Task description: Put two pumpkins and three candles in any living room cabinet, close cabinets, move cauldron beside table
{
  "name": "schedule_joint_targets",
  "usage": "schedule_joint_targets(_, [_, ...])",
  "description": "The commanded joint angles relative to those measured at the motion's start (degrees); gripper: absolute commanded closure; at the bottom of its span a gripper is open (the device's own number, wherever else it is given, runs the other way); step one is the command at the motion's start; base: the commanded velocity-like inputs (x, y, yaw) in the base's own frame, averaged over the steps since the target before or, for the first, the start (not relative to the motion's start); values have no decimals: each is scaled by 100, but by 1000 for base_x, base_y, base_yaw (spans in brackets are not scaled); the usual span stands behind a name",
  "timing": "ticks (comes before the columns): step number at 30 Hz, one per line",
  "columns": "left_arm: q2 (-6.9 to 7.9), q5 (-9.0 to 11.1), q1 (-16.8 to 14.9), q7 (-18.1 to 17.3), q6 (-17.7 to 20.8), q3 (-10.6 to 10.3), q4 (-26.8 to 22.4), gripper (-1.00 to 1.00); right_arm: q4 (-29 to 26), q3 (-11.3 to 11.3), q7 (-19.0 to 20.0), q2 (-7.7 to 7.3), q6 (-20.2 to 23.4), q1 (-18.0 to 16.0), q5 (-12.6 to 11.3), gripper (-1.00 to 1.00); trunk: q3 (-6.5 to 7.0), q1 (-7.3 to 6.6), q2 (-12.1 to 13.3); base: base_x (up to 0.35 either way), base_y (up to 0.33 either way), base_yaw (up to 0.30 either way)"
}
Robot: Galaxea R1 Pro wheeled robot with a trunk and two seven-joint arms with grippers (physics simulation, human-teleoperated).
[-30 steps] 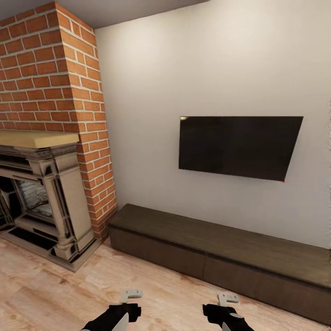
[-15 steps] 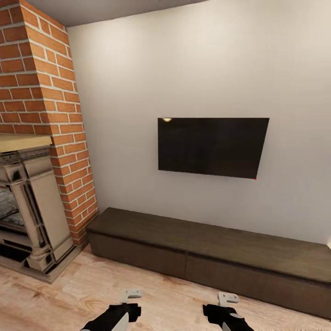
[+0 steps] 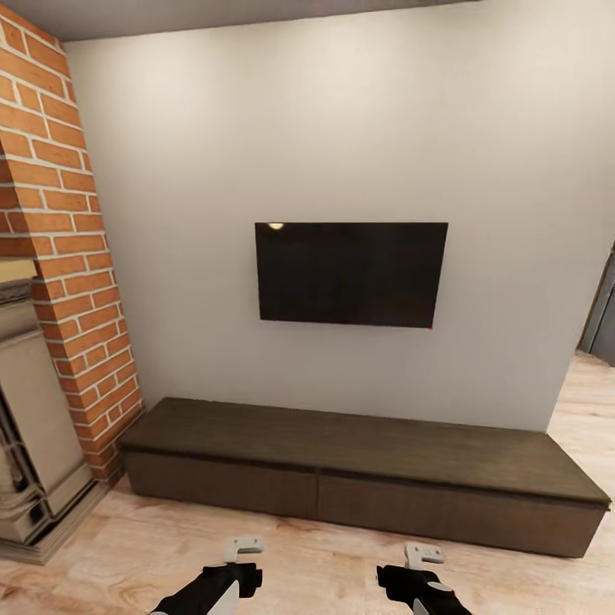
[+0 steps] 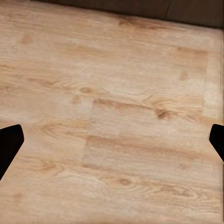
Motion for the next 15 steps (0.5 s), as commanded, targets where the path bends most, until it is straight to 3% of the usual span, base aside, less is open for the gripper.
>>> schedule_joint_targets(1, [5,55,-2,41,29,-49,-15,-100,-10,36,-44,-3,30,-5,-30,-100,-5,1,-7,0,0,-273])
schedule_joint_targets(7, [2,53,-2,41,28,-49,-8,-100,-10,31,-44,-5,35,-6,-31,-100,15,1,-7,0,-19,-278])
schedule_joint_targets(15, [2,46,-2,41,28,-49,-7,-100,-3,25,-44,-4,36,-6,-30,-100,22,1,-7,0,-220,-290])
